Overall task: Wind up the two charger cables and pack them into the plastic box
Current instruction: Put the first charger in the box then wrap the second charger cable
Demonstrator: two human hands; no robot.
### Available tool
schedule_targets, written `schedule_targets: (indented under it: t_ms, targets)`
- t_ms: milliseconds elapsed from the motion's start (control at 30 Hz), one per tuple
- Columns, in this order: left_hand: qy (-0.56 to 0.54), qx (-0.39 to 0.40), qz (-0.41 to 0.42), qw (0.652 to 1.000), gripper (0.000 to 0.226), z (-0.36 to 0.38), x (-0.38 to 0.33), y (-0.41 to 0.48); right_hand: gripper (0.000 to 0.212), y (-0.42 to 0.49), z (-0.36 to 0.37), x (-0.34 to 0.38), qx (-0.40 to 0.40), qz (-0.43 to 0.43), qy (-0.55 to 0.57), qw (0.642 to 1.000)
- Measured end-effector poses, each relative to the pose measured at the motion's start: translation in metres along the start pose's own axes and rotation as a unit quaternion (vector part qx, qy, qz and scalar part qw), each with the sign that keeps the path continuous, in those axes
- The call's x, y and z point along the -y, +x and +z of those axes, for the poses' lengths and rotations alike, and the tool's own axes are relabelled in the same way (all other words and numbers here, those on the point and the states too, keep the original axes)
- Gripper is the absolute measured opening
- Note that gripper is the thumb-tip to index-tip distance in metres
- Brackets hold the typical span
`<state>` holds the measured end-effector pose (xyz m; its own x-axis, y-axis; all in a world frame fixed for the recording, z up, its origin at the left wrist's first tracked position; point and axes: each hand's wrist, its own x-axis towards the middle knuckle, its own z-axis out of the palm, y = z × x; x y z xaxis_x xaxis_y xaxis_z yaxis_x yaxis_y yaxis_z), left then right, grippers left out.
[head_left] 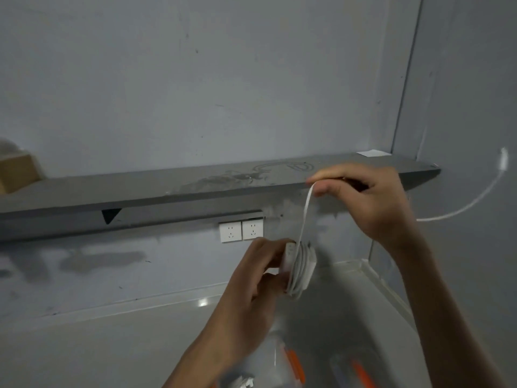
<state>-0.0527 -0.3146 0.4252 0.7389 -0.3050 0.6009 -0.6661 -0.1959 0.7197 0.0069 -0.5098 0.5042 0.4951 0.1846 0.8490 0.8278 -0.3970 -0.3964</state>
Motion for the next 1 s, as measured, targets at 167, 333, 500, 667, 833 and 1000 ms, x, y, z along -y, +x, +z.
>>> schedule_targets:
  t_ms: [167,333,500,667,833,1000]
  targets:
    - [-0.064,-0.058,-0.020,0.996,0.031,-0.006,-0.018,0.011,0.010,-0.024,0.050,-0.036,0.051,0.163,0.156,0.973]
    - [-0.042,-0.010,-0.110,0.993,0.037,-0.023,0.002,0.017,0.024,-0.063,0.092,-0.054,-0.020,0.241,0.136,0.961]
    - [0.022,0.013,-0.144,0.989,0.031,-0.016,0.012,0.001,0.016,-0.024,0.059,-0.038,-0.141,0.148,0.109,0.973]
    - [-0.020,-0.018,-0.107,0.994,0.029,-0.020,-0.004,0.011,0.022,-0.039,0.076,-0.051,-0.017,0.221,0.136,0.966]
    - [-0.075,-0.101,-0.178,0.976,0.024,-0.033,0.020,0.022,0.021,-0.119,0.126,-0.018,0.077,0.324,0.204,0.920]
    - [-0.147,-0.199,-0.265,0.932,0.027,-0.032,0.066,0.025,0.020,-0.163,0.128,0.018,0.126,0.287,0.059,0.948]
